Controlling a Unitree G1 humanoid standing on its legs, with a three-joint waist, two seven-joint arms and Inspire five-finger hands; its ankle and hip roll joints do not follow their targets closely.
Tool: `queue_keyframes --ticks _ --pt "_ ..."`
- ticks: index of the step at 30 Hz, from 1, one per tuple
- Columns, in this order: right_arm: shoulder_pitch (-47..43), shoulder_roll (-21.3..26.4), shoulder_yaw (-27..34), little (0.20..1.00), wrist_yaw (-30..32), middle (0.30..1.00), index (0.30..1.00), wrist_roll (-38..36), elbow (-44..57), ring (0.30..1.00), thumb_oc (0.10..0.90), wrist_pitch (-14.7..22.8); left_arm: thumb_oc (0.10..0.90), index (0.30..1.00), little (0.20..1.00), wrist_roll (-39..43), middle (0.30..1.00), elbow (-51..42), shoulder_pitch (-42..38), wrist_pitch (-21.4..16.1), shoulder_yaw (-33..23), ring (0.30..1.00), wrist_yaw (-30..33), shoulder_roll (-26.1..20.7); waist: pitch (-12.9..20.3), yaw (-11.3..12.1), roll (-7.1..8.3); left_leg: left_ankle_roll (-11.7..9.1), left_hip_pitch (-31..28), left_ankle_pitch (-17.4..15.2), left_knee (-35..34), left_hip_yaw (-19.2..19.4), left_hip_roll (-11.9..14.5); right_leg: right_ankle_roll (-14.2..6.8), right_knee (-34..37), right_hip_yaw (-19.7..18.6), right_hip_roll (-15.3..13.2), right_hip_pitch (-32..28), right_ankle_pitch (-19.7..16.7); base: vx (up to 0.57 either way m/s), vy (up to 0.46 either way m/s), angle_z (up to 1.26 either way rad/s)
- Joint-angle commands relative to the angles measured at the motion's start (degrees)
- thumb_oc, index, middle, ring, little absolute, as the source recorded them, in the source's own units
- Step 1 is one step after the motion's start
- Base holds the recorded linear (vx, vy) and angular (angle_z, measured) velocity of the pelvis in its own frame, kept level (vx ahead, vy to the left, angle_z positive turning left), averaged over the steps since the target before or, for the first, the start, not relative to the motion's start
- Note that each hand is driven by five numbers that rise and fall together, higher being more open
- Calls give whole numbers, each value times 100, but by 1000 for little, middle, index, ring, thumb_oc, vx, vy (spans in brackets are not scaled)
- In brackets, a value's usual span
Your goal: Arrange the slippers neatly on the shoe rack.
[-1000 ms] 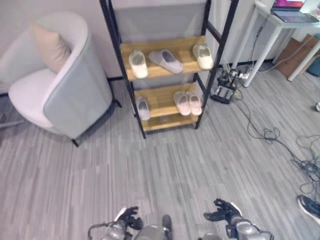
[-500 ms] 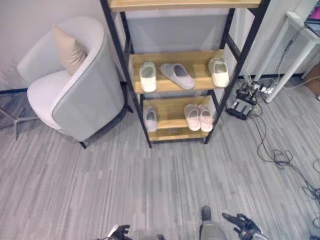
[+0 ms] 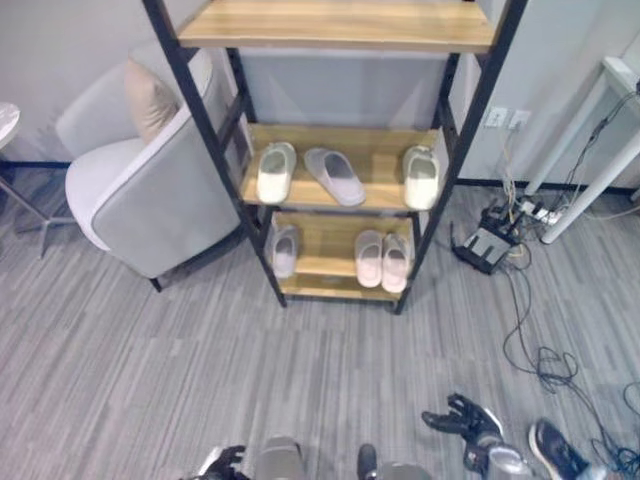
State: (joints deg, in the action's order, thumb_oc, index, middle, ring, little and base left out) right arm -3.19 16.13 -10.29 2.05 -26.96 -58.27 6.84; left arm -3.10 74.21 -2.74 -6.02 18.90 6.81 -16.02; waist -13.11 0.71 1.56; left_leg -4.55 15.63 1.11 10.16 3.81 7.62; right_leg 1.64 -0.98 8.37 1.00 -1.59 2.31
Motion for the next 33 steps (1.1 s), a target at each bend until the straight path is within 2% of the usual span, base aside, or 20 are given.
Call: queue_keyframes --ticks 1,3,4,6,7,9,10,11,12,13,14,15,16,20,21,25,33 --pt "-21 344 55 900 30 900 900 167 250 900 800 269 800 900 900 -27 900 -107 -264 -187 176 900 -37 425 -77 232 -308 43 12 504 -926 -200 -203 -573 -372 -427 -414 -487 784 368 100 14" --pt "-54 321 -5 900 30 900 900 261 239 900 800 256 800 900 900 -47 900 -35 -249 -177 161 900 -55 419 -63 304 -295 53 107 516 -1077 -129 -307 -579 -316 -461 -385 -667 838 340 123 5" --pt "-41 242 -123 900 -82 900 900 427 230 900 800 219 800 900 900 -88 900 223 -81 -138 14 900 -96 461 71 391 -326 98 -35 586 -1125 -303 -344 -635 -344 -605 -310 -797 941 399 219 -25" --pt "-38 201 -127 900 -101 900 900 480 259 900 800 221 800 900 900 -174 900 309 -46 -110 -29 900 -101 472 107 384 -306 114 18 636 -942 -345 -392 -662 -367 -627 -367 -835 952 424 276 -57" --pt "-42 79 -135 900 -165 900 900 456 341 900 800 176 800 900 900 -350 900 379 -8 -98 -32 900 -51 383 224 455 -140 249 114 395 -419 -335 -538 -821 -509 -823 -610 -860 936 350 256 -57" --pt "-40 76 -135 900 -165 900 900 456 342 900 800 176 800 900 900 -350 900 378 -6 -98 -31 900 -52 380 230 463 -132 252 123 383 -404 -325 -541 -824 -516 -831 -617 -851 943 224 173 -39" --pt "-53 23 -154 900 -189 900 900 480 368 900 800 155 800 900 900 -425 900 372 -14 -87 -24 900 -30 328 247 469 -90 327 103 220 -246 -251 -592 -901 -777 -850 -716 -747 871 207 251 -29" --pt "-155 -23 -206 900 -225 900 900 557 313 900 800 140 800 900 900 -364 900 295 -47 -95 -64 900 -9 266 193 516 -85 483 -2 -71 7 -80 -629 -1104 -1665 -810 -968 -364 390 286 333 -31" --pt "-174 -47 -226 900 -222 900 900 575 308 900 800 133 800 900 900 -289 900 228 -72 -98 -105 900 -2 225 177 516 -103 545 -105 -192 66 -70 -664 -1122 -2045 -757 -1041 -226 215 192 245 -38" --pt "-176 -48 -226 900 -222 900 900 575 308 900 800 133 800 900 900 -288 900 226 -72 -97 -106 900 -2 223 173 520 -98 547 -105 -199 74 -63 -667 -1125 -2060 -765 -1046 -220 225 220 240 -51" --pt "-173 -80 -210 900 -225 900 900 575 272 900 800 108 800 900 900 -238 900 142 -110 -97 -129 900 26 169 121 479 -135 685 -362 -371 111 -98 -784 -1100 -2775 -812 -1088 107 -190 140 159 -50" --pt "-173 -80 -210 900 -225 900 900 575 272 900 800 108 800 900 900 -238 900 142 -110 -97 -128 900 26 169 121 480 -134 685 -363 -371 111 -97 -784 -1100 -2777 -814 -1088 107 -189 291 300 1" --pt "-130 -81 -190 900 -194 900 900 555 251 900 800 129 800 900 900 -217 900 87 -165 -92 -114 900 74 126 77 393 -190 786 -661 -518 69 -159 -891 -997 -3052 -719 -1100 418 -358 206 175 19" --pt "-70 -73 -198 900 -198 900 900 556 140 900 800 133 800 900 900 -173 900 -9 -219 -127 -102 900 115 81 24 264 -212 812 -929 -626 6 -301 -966 -948 -2724 -567 -1068 676 -214 212 92 13" --pt "-19 -70 -153 900 -197 900 900 507 -37 900 800 132 800 900 900 -295 900 -54 -273 -171 66 900 88 69 -18 154 -170 792 -993 -717 95 -408 -1046 -974 -2234 -566 -964 692 -1 172 10 28" --pt "11 -63 -125 900 -205 900 900 540 -122 900 800 127 800 900 900 -429 900 -51 -280 -185 147 900 98 98 -17 151 -148 800 -993 -780 140 -422 -1087 -1052 -2054 -599 -952 565 -38 86 -9 37" --pt "97 11 -123 900 -175 900 900 805 -329 900 800 169 800 900 900 -405 900 67 -130 -198 95 900 6 322 192 245 -151 684 -1082 -755 -46 -391 -1045 -1021 -1260 -534 -863 139 322 50 -41 -15"
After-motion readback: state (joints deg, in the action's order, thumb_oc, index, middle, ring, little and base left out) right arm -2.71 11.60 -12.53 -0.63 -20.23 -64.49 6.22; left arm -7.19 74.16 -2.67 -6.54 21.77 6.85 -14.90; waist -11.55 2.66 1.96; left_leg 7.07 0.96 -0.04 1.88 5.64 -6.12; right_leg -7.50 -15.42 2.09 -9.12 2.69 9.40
